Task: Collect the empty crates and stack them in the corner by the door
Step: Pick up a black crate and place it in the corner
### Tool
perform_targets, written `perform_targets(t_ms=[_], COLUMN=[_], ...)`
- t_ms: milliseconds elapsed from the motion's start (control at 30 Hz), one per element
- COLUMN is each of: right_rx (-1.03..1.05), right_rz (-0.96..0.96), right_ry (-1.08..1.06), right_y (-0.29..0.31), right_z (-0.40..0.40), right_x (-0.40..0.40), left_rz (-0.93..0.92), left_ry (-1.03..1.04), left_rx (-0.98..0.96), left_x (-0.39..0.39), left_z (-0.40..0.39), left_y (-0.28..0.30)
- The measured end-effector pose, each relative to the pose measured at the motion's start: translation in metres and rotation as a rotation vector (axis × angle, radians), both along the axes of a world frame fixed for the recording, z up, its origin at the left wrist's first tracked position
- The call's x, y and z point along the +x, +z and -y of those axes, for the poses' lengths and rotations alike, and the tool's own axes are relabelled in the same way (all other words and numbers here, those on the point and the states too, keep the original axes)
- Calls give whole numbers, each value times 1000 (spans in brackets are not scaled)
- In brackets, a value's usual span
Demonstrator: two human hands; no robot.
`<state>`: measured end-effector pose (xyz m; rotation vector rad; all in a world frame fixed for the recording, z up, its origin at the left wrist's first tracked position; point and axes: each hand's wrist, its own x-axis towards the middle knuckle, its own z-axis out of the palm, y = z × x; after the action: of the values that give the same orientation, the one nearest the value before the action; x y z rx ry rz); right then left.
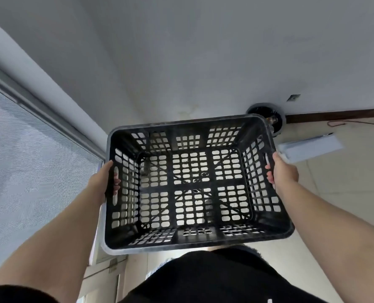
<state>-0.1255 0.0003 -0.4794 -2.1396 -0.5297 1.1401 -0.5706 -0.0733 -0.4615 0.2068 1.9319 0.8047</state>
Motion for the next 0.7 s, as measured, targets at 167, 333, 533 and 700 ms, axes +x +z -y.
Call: perform_targets(t_ms=[167,333,533,700], right_rx=[-54,-140,-208,-262], right_rz=[-88,-101,-108,-97], right_ry=[24,33,0,-31], right_y=[-20,-48,-108,-204], right_z=[-82,-147,-212,-257], right_x=[-1,-8,-25,-42], left_rz=[11,29,-12,-37], left_ry=[33,64,105,132], left_rx=[-37,-79,-168,-221], left_x=[5,-3,-17,-36], left_z=[-68,-127,-199,-252], left_y=[-6,-35,-101,-200])
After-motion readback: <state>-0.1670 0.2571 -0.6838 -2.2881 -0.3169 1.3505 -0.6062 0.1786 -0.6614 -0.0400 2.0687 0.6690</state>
